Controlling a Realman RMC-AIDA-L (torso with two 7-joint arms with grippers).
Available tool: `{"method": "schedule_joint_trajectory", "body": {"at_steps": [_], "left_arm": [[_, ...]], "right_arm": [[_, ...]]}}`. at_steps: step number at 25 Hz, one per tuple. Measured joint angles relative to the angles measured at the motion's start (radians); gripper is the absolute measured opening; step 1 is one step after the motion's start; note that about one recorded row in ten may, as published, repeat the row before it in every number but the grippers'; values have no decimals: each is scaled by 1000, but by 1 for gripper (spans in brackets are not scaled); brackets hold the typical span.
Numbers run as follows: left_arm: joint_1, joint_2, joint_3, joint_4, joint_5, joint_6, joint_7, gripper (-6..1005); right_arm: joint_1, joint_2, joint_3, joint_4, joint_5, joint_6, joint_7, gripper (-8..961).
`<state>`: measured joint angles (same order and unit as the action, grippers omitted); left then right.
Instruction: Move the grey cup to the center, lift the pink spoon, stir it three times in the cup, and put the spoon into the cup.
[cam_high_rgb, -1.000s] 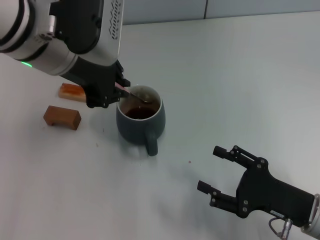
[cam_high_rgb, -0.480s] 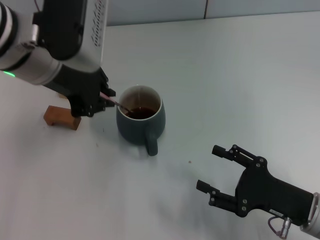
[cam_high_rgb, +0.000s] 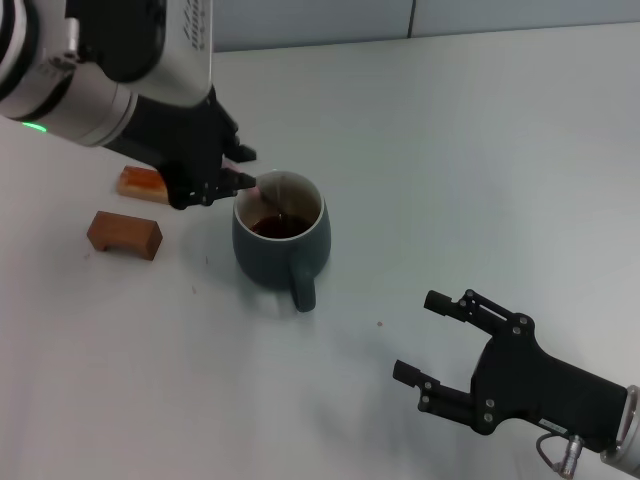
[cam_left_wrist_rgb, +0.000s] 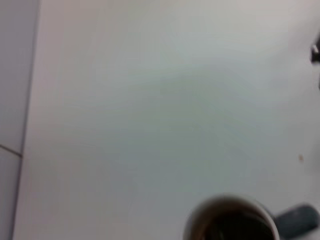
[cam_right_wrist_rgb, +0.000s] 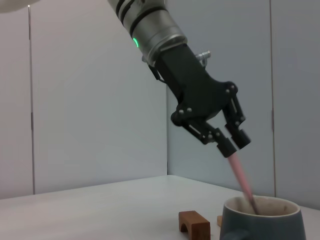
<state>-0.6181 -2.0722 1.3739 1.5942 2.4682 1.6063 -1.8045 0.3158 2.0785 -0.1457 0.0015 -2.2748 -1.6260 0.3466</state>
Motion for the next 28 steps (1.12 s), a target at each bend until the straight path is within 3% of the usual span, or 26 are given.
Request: {"method": "schedule_joint_trajectory", "body": {"at_steps": [7,11,13,14,15,18,19,20,23,24,28], "left_arm": [[19,2,-59,-25,-120,-29,19,240],[74,3,-147,-29,-267,-84,83,398],[132,3,-214,-19,-406,-128,154,477],[200,4,-286,-33,-592,-178,258,518],[200,4,-286,-33,-592,-178,258,560],[307,7,-384,-153,-940,-215,479,684],[350,17,-447,-293,-1168,-189,619,711],[350,17,-447,-293,-1168,-189,619,738],[365,23,-544,-457,-1313,-106,702,820],[372,24,-600,-565,-1313,-39,783,847],[394,19,-623,-671,-1197,-8,892,846]], "right_arm": [[-3,0,0,0,0,-3,0,792],[-1,0,0,-2,0,-3,0,792],[0,0,1,-2,0,-6,0,792],[0,0,4,-4,1,-7,0,793],[0,0,4,-4,1,-7,0,793],[0,0,10,-5,5,-7,0,793],[2,0,11,-5,7,-7,0,793],[2,0,11,-5,7,-7,0,793],[6,0,12,-2,8,-7,0,793],[10,0,13,0,8,-7,-1,793],[15,0,14,-1,9,-7,-1,793]]}}
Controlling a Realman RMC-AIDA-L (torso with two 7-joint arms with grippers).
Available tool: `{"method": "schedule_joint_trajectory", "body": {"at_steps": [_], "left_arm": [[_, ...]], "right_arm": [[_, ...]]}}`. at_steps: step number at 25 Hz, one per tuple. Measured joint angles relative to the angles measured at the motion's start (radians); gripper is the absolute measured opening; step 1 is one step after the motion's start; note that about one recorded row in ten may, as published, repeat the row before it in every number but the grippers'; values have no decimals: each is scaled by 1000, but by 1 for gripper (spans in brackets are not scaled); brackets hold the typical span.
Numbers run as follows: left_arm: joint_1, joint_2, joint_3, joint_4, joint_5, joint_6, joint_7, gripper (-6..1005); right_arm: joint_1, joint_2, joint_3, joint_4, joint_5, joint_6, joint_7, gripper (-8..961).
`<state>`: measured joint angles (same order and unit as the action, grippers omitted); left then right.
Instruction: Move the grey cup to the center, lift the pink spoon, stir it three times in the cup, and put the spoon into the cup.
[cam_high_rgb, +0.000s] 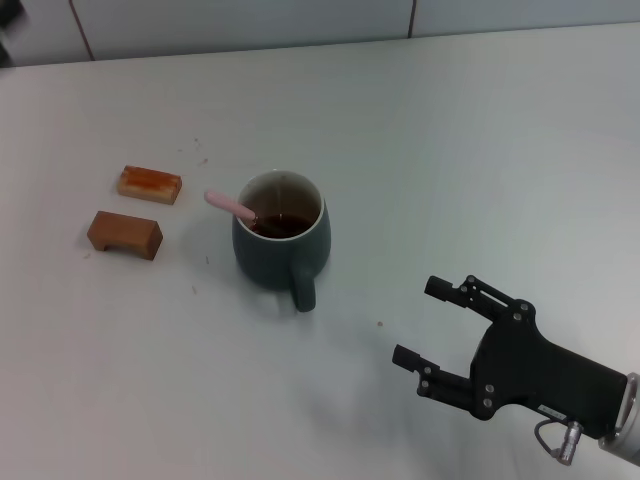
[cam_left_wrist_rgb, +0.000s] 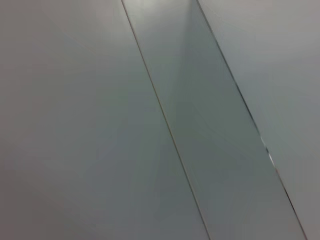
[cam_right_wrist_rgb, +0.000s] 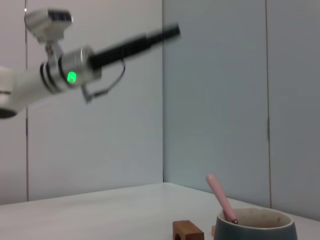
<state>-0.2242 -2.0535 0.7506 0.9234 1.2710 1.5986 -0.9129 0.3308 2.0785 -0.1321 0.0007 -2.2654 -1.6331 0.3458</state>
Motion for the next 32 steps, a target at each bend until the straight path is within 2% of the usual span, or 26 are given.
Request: {"method": "schedule_joint_trajectory", "body": {"at_steps": [1,4,5,8,9,11,15,16,20,21,29,32], "left_arm": [[11,-5,3,-26,58,-3,28,845],[15,-8,7,-40,96,-3,44,844],[19,-11,18,-61,156,2,65,844],[19,-11,18,-61,156,2,65,843],[26,-11,52,-108,232,26,84,842],[37,-10,85,-187,285,71,111,842],[40,-12,100,-256,306,74,123,842],[36,-10,106,-322,312,60,146,842],[32,-9,108,-373,317,41,179,842],[28,-10,109,-430,323,3,204,842],[20,-8,110,-480,336,-26,216,842],[32,-6,111,-482,361,16,219,842]], "right_arm": [[4,0,1,-1,1,1,0,793],[8,0,5,0,1,2,0,793],[8,0,11,-1,1,3,-1,793],[6,0,26,-4,1,1,-1,794],[4,0,30,-5,1,-1,-1,794],[1,0,39,-4,1,-3,-3,794],[0,1,41,0,1,-4,-17,794],[-1,2,39,2,1,-4,-24,794],[-1,3,38,4,1,-4,-26,793],[-1,3,39,5,1,-3,-26,793],[12,3,21,9,-7,6,-27,792],[5,3,-17,14,-10,-15,-45,792]]}}
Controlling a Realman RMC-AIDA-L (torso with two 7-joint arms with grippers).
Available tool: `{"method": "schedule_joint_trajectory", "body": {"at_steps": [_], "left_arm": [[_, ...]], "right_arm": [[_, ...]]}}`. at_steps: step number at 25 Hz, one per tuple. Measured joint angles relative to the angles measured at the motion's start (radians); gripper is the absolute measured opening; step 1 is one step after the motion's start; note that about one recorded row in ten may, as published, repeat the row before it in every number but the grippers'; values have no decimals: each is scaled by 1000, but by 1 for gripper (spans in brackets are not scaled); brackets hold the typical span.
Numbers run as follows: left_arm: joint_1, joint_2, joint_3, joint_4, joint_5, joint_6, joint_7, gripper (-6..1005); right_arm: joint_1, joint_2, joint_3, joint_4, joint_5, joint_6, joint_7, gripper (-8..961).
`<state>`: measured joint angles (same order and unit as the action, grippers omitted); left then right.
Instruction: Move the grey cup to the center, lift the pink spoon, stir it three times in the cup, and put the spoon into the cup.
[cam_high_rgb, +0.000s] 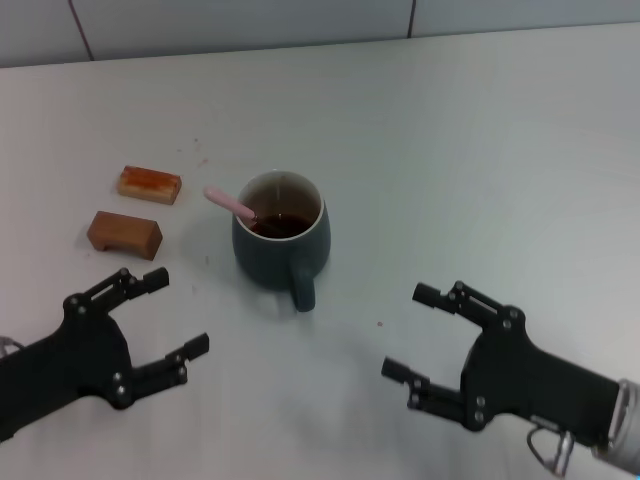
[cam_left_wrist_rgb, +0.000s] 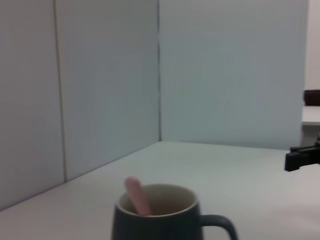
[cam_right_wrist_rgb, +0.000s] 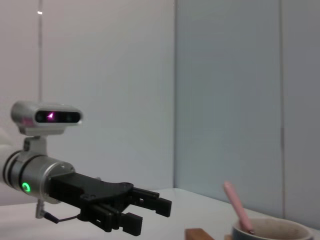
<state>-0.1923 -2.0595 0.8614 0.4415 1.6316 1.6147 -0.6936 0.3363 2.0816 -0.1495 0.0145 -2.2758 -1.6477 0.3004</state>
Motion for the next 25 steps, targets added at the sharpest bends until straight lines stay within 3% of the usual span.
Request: {"method": "schedule_joint_trajectory", "body": {"at_steps": [8,25], "left_arm": [[36,-2,-1,-24,15,87,88,842],[21,-5,-8,-97,26,75,157,842]], "right_arm": [[-42,2,-17,33,-1,-8,-120,792],[-35,3,-17,65,-1,36,-123,792]]}}
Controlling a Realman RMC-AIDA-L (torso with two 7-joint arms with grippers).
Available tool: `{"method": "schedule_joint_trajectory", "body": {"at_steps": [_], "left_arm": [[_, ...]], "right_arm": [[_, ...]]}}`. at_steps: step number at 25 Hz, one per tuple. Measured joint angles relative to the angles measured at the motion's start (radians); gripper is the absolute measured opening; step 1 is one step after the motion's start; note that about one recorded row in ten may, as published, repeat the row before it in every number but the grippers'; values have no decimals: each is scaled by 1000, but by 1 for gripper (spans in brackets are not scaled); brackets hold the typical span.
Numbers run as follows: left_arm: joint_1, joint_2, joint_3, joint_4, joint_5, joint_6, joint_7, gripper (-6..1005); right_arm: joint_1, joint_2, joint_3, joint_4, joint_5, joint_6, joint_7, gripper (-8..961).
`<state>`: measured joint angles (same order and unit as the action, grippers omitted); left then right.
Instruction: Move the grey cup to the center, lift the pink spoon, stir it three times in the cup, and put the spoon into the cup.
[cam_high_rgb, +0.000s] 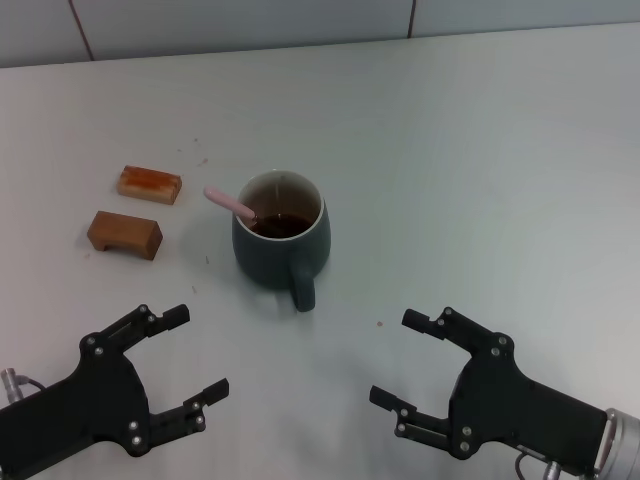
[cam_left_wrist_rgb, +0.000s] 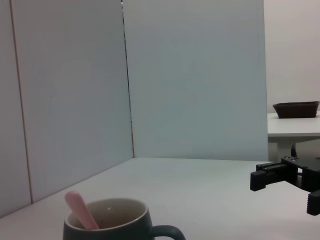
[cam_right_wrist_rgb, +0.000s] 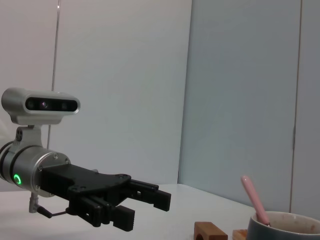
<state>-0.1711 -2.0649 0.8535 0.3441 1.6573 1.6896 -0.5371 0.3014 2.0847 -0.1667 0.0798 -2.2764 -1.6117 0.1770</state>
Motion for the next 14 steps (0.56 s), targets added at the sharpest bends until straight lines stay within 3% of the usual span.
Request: {"method": "schedule_joint_trajectory", "body": {"at_steps": [14], "left_arm": [[3,2,-1,-7,-5,-1,-1,842]], "right_arm": [[-1,0,-1,0,0,0,-1,792]]}}
